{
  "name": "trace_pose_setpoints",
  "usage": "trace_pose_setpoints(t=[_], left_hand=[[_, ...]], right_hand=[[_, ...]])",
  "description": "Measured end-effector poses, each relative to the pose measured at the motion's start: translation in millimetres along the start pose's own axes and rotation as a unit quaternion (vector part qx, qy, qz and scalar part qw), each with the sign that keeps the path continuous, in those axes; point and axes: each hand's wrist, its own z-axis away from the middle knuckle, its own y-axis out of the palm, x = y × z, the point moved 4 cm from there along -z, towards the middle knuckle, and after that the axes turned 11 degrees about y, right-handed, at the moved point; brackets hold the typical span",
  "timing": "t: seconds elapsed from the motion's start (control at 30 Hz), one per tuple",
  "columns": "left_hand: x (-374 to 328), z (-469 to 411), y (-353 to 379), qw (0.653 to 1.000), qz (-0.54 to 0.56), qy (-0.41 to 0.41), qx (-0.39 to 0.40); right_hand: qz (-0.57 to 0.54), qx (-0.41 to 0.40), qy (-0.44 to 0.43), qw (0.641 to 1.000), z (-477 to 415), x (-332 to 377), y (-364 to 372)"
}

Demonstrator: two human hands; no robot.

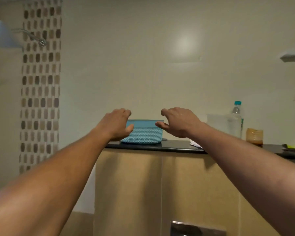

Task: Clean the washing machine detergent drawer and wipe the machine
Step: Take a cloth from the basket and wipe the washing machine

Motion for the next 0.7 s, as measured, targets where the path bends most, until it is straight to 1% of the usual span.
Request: trace_pose_setpoints(t=[0.07, 0.1, 0.17, 0.23, 0.3, 0.37, 0.4, 0.47, 0.53, 0.63, 0.7], left_hand=[[21, -11, 28, 1.000, 0.008, -0.003, 0.004], [30, -15, 42, 0.999, 0.028, -0.014, 0.005], [44, -19, 67, 0.991, 0.115, -0.062, 0.008], [57, -21, 90, 0.969, 0.217, -0.117, 0.001], [64, -23, 106, 0.930, 0.326, -0.170, -0.005], [70, -26, 121, 0.876, 0.431, -0.218, -0.004], [74, -29, 129, 0.847, 0.477, -0.234, 0.001], [76, -35, 138, 0.807, 0.542, -0.234, 0.005], [78, -38, 144, 0.779, 0.584, -0.230, -0.004], [73, -38, 141, 0.733, 0.637, -0.237, -0.030], [68, -34, 133, 0.718, 0.650, -0.246, -0.039]], right_hand=[[-0.004, 0.013, 0.021, 1.000, -18, 2, 25], [-0.016, 0.024, 0.042, 0.999, -25, 1, 37], [-0.077, 0.062, 0.105, 0.990, -32, 0, 60], [-0.173, 0.120, 0.181, 0.961, -36, 0, 83], [-0.266, 0.177, 0.233, 0.918, -40, 4, 102], [-0.335, 0.214, 0.258, 0.880, -44, 10, 117], [-0.368, 0.227, 0.264, 0.862, -46, 13, 124], [-0.439, 0.239, 0.271, 0.822, -50, 20, 134], [-0.490, 0.240, 0.279, 0.790, -52, 25, 139], [-0.535, 0.228, 0.288, 0.761, -52, 30, 138], [-0.560, 0.212, 0.292, 0.746, -48, 31, 132]])
